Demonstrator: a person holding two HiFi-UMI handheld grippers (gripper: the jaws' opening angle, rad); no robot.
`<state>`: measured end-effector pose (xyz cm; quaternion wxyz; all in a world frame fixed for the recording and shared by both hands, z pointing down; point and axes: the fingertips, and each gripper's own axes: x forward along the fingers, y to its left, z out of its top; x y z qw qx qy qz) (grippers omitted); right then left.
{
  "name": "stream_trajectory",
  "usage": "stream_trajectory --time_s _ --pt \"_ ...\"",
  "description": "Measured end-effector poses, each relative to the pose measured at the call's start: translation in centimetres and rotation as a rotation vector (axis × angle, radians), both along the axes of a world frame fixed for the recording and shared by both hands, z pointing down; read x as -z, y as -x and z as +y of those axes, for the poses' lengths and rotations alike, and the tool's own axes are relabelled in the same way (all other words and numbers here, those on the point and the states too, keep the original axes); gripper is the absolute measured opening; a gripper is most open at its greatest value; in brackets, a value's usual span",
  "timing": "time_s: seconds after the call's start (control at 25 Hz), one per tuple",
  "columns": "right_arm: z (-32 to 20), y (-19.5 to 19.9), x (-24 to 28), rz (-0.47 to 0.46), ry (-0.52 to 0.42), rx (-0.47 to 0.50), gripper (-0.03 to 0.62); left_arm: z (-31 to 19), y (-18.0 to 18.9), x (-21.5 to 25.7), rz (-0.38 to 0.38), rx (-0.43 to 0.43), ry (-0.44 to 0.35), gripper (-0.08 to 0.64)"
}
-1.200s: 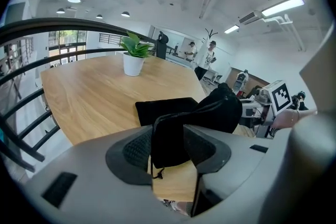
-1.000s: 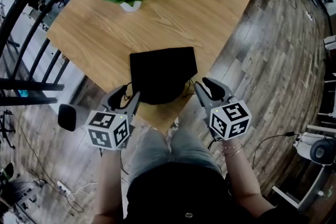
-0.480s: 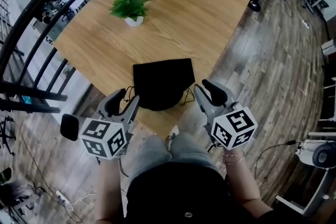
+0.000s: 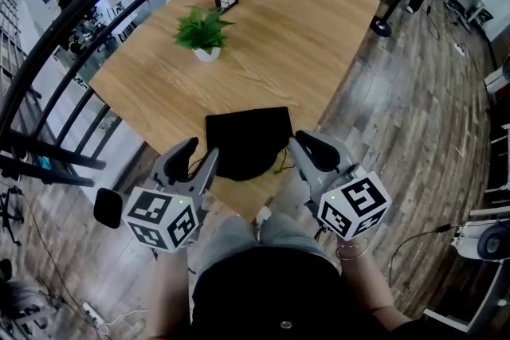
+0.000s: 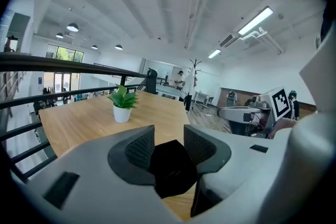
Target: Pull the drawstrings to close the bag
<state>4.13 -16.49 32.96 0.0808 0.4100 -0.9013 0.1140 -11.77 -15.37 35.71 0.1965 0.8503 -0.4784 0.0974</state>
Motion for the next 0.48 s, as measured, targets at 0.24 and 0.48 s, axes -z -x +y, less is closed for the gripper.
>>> stream_trajectory --time_s 0.24,0.48 --pt "1.0 1.0 2.5 -0.018 -0.066 0.023 0.0 0.3 -1.7 2.7 0.013 -0.035 -0.107 0.082" --pt "1.5 1.5 4.0 -0.029 -0.104 0.028 -0.002 0.4 -3.1 3.8 0.019 -0.047 -0.15 0.024"
